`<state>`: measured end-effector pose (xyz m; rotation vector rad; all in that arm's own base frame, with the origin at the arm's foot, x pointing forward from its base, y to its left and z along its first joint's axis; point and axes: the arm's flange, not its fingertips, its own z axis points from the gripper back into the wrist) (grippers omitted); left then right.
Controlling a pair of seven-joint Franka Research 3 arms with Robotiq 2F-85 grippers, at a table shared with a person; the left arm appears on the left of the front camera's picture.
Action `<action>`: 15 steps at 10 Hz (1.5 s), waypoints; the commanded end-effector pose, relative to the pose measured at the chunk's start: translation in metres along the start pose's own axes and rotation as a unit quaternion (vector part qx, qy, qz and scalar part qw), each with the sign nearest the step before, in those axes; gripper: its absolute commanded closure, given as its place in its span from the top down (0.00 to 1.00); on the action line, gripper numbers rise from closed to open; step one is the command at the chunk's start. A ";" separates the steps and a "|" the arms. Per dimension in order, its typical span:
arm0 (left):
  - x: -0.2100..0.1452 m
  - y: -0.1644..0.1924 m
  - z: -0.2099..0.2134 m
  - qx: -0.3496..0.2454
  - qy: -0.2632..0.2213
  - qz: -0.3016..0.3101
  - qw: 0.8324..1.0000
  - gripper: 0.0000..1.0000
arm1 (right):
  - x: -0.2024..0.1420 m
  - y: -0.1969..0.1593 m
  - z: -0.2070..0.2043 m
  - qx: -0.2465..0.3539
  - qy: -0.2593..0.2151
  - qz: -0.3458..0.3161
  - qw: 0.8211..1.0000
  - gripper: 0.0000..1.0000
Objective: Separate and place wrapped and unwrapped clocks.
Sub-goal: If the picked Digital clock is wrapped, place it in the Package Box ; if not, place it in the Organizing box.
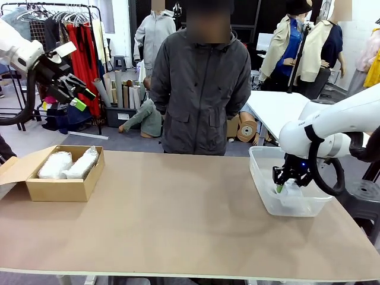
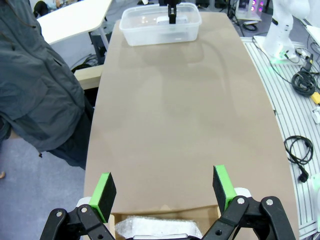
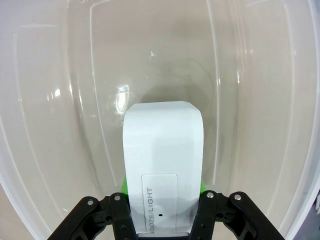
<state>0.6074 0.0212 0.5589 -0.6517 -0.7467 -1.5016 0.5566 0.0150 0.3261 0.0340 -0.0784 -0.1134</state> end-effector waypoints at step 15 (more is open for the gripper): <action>-0.001 -0.002 0.001 -0.002 0.002 -0.002 1.000 1.00 | 0.003 -0.006 0.007 -0.004 -0.008 0.009 1.000 1.00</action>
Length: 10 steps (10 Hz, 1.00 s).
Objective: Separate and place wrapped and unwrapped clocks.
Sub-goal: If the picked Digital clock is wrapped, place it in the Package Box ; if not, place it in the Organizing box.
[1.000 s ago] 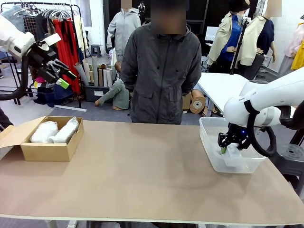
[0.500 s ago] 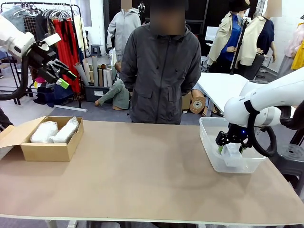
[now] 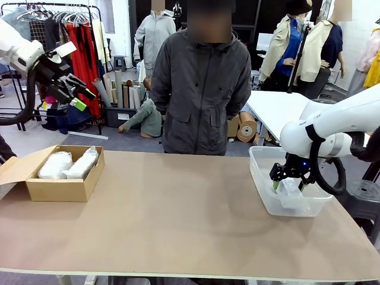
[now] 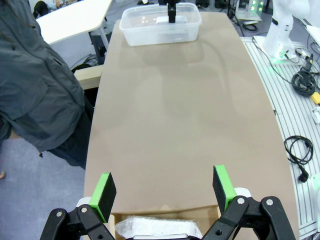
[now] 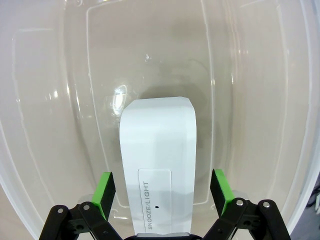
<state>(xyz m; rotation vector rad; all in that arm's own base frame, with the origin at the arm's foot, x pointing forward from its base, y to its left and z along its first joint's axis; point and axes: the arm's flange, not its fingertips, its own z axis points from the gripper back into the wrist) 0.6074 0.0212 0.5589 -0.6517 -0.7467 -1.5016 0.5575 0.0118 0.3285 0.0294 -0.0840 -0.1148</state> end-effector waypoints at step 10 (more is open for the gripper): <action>-0.001 -0.002 0.001 -0.002 0.002 -0.002 1.000 1.00 | 0.000 0.000 0.001 0.002 0.000 -0.001 1.000 1.00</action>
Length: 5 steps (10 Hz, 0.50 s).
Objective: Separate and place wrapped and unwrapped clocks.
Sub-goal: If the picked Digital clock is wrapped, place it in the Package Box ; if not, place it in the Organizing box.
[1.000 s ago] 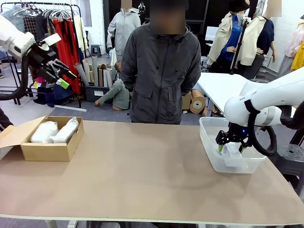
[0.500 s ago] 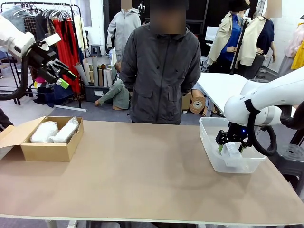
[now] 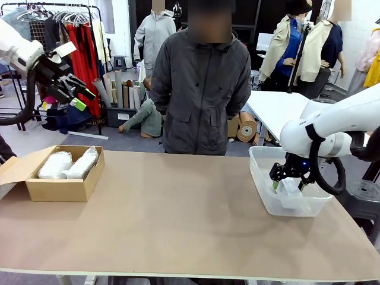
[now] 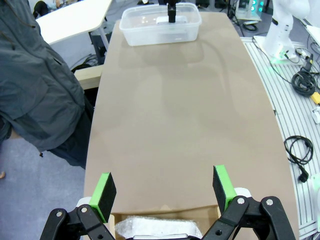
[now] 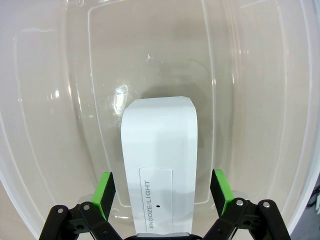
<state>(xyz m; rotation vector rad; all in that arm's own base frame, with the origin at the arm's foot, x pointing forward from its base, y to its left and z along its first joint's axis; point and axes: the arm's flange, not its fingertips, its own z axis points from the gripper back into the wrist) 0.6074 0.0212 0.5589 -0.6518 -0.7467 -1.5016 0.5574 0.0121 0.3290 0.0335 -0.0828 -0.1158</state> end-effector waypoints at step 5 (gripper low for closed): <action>-0.001 -0.002 0.001 -0.002 0.002 -0.002 1.000 1.00 | 0.012 0.025 0.037 0.044 0.035 0.105 0.993 1.00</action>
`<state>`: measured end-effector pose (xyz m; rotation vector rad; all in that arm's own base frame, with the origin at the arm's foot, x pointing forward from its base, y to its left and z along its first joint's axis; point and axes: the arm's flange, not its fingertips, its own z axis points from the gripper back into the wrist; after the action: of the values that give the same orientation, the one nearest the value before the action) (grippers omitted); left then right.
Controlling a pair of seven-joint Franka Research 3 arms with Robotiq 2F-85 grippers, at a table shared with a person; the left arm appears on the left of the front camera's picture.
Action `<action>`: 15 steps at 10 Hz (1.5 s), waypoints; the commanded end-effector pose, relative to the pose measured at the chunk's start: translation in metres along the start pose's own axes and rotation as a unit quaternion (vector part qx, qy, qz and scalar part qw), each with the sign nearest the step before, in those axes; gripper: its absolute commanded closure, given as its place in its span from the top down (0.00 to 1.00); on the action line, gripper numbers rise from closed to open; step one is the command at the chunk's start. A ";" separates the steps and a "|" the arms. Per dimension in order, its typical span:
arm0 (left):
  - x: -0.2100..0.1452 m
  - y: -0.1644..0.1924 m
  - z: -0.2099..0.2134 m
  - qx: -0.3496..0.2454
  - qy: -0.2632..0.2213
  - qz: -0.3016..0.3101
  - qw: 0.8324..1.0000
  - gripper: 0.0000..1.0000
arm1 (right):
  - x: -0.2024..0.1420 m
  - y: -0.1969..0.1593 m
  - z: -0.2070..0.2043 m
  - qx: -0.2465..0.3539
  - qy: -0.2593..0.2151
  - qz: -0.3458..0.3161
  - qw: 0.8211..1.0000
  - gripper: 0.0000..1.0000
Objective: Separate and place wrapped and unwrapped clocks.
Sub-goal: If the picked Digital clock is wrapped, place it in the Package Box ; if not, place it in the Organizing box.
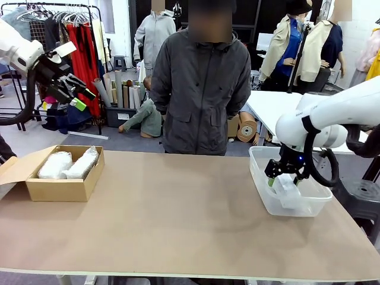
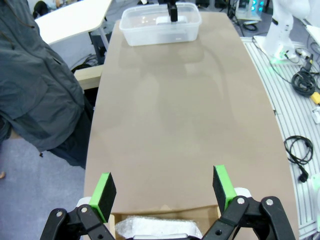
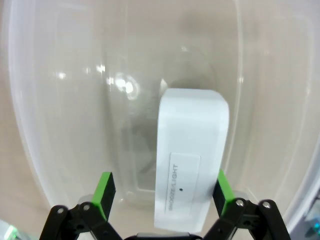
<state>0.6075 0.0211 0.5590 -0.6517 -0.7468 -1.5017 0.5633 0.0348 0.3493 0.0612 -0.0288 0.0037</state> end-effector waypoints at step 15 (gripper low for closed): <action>-0.001 -0.002 0.001 -0.002 0.002 -0.002 1.000 1.00 | -0.032 0.107 0.161 0.163 -0.025 0.590 0.790 1.00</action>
<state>0.6075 0.0211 0.5592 -0.6518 -0.7469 -1.5022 0.5275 0.1271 0.5175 0.4082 -0.1312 1.2897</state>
